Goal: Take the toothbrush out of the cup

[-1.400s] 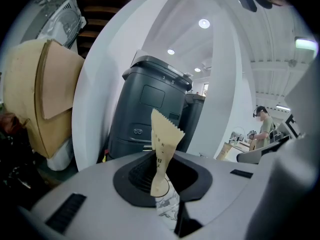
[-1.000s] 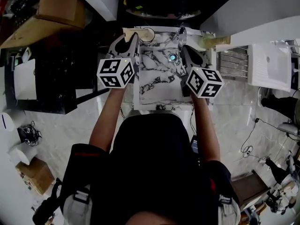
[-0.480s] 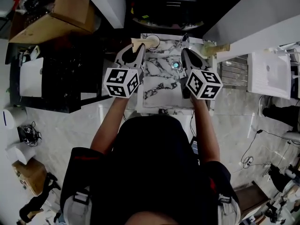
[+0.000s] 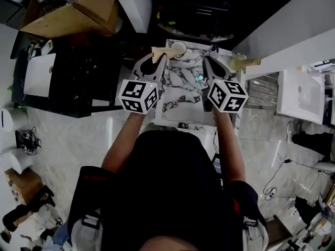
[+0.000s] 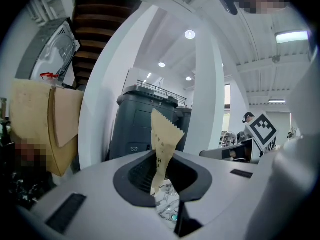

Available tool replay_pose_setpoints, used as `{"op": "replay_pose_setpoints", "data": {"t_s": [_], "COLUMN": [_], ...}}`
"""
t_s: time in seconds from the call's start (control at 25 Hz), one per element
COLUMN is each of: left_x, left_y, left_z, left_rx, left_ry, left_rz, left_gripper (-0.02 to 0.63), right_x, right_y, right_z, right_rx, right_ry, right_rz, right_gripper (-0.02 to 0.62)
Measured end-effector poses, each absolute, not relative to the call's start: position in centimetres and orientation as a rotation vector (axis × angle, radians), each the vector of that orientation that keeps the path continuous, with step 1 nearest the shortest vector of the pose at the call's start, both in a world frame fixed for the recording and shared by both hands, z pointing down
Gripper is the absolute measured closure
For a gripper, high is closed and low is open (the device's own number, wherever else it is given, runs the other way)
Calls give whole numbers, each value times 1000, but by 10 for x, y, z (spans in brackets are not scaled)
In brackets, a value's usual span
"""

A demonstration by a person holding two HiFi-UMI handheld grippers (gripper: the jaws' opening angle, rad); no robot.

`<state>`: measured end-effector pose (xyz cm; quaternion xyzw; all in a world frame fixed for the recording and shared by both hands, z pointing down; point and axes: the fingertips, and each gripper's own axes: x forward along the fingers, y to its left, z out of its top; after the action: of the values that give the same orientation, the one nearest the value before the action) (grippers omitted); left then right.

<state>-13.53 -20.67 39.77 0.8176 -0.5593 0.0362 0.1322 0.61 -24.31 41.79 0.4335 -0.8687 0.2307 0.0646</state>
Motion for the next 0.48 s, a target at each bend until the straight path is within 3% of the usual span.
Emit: {"op": "replay_pose_setpoints", "data": {"t_s": [0.48], "left_x": [-147], "left_y": [-181], "left_z": [383], "left_rx": [2408], "left_ry": [-1614], "left_rz": [18], "left_gripper": [549], "right_x": [-11], "right_y": [-224], "right_z": [408], "right_rx": [1315], "right_ry": [-2630], "right_rz": [668], "right_gripper": [560]}}
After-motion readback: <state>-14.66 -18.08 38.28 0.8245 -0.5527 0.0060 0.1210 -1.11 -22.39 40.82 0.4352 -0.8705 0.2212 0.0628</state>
